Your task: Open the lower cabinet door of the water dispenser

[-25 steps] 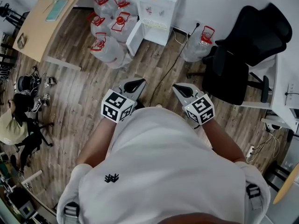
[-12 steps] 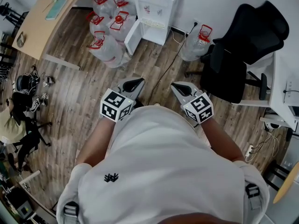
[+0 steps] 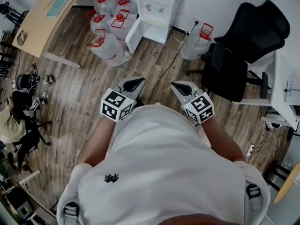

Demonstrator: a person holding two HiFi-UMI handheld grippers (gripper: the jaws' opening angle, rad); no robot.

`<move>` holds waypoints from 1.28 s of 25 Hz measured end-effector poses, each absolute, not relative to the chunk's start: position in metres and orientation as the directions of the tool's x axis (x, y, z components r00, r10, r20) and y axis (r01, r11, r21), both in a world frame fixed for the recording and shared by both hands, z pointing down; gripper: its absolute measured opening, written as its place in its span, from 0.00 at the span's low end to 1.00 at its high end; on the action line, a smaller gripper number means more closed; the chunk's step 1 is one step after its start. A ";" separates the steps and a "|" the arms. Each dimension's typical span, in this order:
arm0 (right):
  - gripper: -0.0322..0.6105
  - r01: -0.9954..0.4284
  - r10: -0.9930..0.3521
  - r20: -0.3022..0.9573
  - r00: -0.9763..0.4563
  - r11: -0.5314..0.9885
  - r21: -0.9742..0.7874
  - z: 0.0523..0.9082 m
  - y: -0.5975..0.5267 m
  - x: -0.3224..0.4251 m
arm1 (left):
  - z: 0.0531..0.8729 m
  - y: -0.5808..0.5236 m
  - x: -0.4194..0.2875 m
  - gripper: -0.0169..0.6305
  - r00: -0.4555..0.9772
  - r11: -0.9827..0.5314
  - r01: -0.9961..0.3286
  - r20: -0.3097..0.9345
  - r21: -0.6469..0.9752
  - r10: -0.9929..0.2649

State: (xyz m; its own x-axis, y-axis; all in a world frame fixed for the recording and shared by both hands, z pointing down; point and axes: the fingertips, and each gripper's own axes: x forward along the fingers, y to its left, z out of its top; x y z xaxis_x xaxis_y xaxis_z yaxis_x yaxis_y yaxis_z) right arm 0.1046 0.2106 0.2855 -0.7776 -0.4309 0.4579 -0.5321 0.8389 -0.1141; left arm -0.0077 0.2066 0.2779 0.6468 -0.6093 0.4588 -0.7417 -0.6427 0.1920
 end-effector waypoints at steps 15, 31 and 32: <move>0.05 -0.517 -0.408 0.464 -0.786 0.845 -0.133 0.291 0.224 0.095 | 0.286 0.222 -0.016 0.11 0.639 -0.628 -0.750 0.474 0.209 -0.605; 0.05 -0.512 -0.399 0.466 -0.790 0.847 -0.142 0.293 0.214 0.079 | 0.289 0.210 -0.029 0.11 0.641 -0.630 -0.746 0.484 0.213 -0.596; 0.05 -0.513 -0.399 0.467 -0.789 0.846 -0.143 0.294 0.213 0.079 | 0.290 0.208 -0.030 0.11 0.642 -0.630 -0.746 0.483 0.214 -0.595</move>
